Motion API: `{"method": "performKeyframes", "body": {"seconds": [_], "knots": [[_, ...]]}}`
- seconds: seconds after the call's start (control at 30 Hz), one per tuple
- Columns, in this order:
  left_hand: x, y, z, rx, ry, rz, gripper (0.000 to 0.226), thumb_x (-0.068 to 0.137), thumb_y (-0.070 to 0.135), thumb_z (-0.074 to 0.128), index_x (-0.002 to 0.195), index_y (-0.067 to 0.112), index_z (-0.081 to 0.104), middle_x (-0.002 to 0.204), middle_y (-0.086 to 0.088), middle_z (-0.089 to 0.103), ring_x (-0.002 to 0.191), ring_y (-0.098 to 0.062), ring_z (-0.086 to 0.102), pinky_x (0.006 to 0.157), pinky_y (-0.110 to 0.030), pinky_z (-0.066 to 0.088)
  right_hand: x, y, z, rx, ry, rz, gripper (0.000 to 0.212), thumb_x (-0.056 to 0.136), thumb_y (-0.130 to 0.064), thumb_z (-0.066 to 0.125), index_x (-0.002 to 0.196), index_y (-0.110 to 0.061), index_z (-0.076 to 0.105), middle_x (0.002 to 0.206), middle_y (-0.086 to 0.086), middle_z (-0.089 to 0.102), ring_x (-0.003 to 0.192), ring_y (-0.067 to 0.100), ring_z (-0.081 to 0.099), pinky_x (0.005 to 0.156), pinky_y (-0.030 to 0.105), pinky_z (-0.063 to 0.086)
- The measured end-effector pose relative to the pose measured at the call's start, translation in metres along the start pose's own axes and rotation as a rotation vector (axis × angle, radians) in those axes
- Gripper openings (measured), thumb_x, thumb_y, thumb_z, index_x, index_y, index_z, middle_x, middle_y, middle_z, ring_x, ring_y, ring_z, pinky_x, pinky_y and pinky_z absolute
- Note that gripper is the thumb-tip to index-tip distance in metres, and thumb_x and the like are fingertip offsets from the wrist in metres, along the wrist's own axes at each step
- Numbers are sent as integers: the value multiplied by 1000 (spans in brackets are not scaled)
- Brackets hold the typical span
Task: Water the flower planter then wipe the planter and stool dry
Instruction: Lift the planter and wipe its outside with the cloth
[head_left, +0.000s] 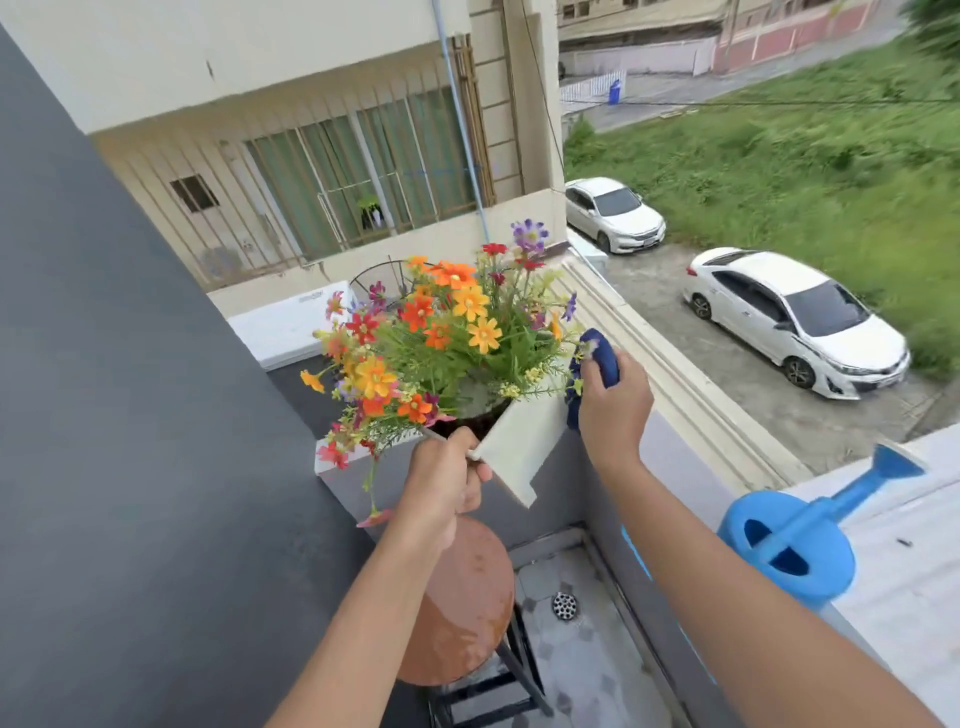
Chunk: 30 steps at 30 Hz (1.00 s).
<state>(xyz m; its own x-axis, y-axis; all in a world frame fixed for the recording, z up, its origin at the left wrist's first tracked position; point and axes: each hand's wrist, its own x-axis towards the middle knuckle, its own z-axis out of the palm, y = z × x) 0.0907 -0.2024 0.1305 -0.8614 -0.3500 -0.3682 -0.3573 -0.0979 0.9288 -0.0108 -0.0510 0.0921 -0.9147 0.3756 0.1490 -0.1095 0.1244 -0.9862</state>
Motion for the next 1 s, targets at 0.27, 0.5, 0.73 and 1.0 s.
{"method": "performKeyframes", "body": {"seconds": [0.27,0.5,0.73,1.0], "knots": [[6,-7,-3,18,49,-13,27,92,12,39,66,8,41,45,-8,42,28,-11,14,39,-19,10,-45,-1,9,121,-89,-13,18,91,-16,63,77,-28,60,86,11,59,76,20,56,67,35,41],[-1,-14,8,-5,6,-10,33,96,15,39,64,7,44,53,-10,43,27,-11,15,41,-22,10,-18,-32,20,107,-67,-64,29,91,-21,59,68,-35,49,76,5,50,68,18,51,64,34,38],[8,-1,4,-27,66,-2,32,94,14,40,63,8,41,56,-12,44,26,-11,17,37,-20,13,-72,-12,24,112,-122,-81,8,94,-17,63,86,-17,63,81,-1,53,71,10,55,68,31,41],[12,16,0,-107,96,51,27,94,6,37,67,5,42,58,-12,47,23,-7,20,31,-15,13,-108,21,10,130,-254,19,21,95,-6,61,85,-24,68,84,9,60,60,12,63,55,35,49]]}}
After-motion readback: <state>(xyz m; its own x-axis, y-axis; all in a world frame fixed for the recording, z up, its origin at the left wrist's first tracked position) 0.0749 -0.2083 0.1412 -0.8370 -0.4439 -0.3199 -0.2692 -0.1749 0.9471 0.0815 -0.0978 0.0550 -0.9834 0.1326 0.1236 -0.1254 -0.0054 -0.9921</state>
